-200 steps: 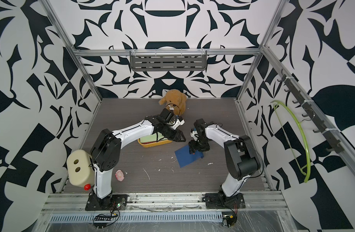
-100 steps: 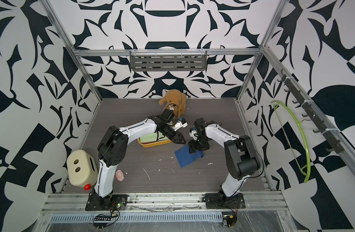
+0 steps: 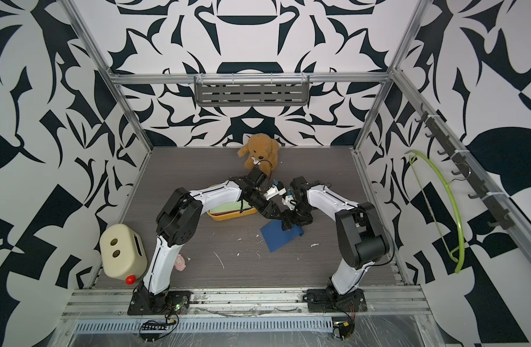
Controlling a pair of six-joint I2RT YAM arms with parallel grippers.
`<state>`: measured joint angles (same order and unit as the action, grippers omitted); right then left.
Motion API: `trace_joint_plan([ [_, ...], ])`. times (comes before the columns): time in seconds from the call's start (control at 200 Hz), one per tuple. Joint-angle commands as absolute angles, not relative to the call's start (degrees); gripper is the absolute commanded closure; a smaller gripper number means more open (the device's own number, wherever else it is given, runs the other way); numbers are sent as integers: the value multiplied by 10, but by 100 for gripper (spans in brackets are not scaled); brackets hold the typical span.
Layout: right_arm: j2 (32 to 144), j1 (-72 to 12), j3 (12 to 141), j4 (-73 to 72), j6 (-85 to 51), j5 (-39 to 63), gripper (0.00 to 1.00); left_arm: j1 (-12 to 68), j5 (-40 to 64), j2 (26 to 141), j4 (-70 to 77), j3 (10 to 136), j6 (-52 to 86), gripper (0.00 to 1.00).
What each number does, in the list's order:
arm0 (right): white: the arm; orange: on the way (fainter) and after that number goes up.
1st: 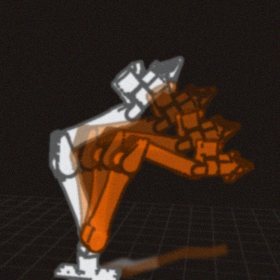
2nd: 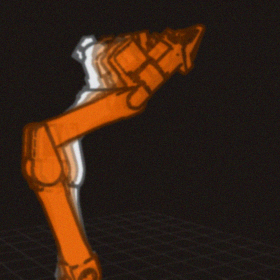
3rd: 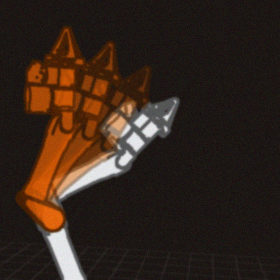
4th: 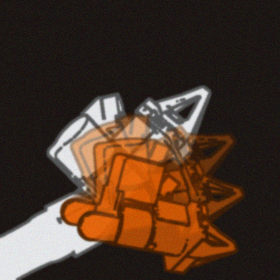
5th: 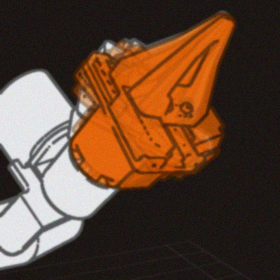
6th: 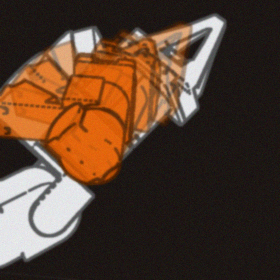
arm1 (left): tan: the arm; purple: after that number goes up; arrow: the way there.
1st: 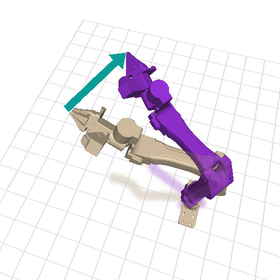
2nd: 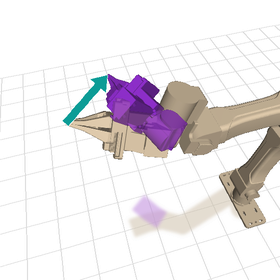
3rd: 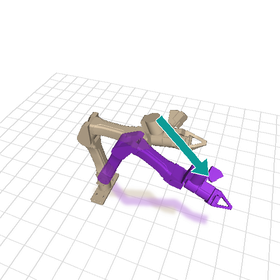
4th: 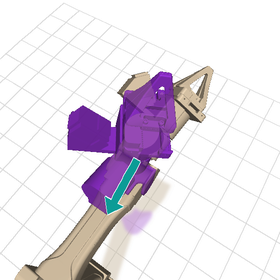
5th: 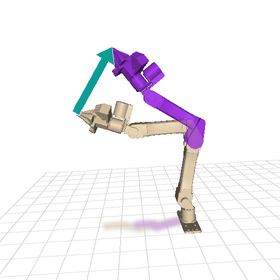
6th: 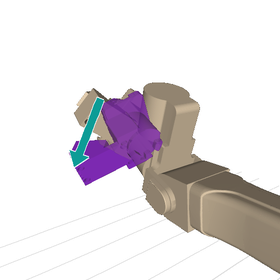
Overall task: Put the sealed envelopes into the storage box
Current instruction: Pick up the envelope from the center of the board.
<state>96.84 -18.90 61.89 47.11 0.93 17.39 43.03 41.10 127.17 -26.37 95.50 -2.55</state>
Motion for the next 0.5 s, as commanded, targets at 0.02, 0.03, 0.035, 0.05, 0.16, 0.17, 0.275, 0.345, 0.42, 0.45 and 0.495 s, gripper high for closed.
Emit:
trace_joint_plan([
  [0.02, 955, -192, 637, 490, 27, 180, 27, 435, 441, 1300, -269, 962, -45, 46],
  [0.03, 955, -192, 637, 490, 27, 180, 27, 436, 445, 1300, -270, 962, -46, 46],
  [0.035, 955, -192, 637, 490, 27, 180, 27, 436, 447, 1301, -271, 962, -46, 46],
  [0.05, 955, -192, 637, 490, 27, 179, 27, 437, 450, 1303, -274, 963, -47, 45],
  [0.16, 958, -192, 635, 483, 26, 177, 27, 445, 463, 1310, -295, 966, -64, 45],
  [0.17, 958, -192, 635, 483, 25, 176, 27, 446, 464, 1310, -297, 967, -65, 46],
  [0.275, 959, -192, 633, 475, 23, 175, 27, 454, 464, 1313, -308, 966, -73, 46],
  [0.345, 959, -192, 633, 470, 23, 174, 27, 455, 466, 1313, -307, 966, -70, 48],
  [0.42, 960, -191, 634, 469, 22, 172, 27, 455, 471, 1312, -306, 966, -67, 54],
  [0.45, 960, -190, 634, 468, 23, 171, 27, 455, 472, 1312, -305, 966, -66, 56],
  [0.495, 961, -189, 635, 468, 23, 169, 27, 455, 473, 1310, -304, 965, -64, 58],
])
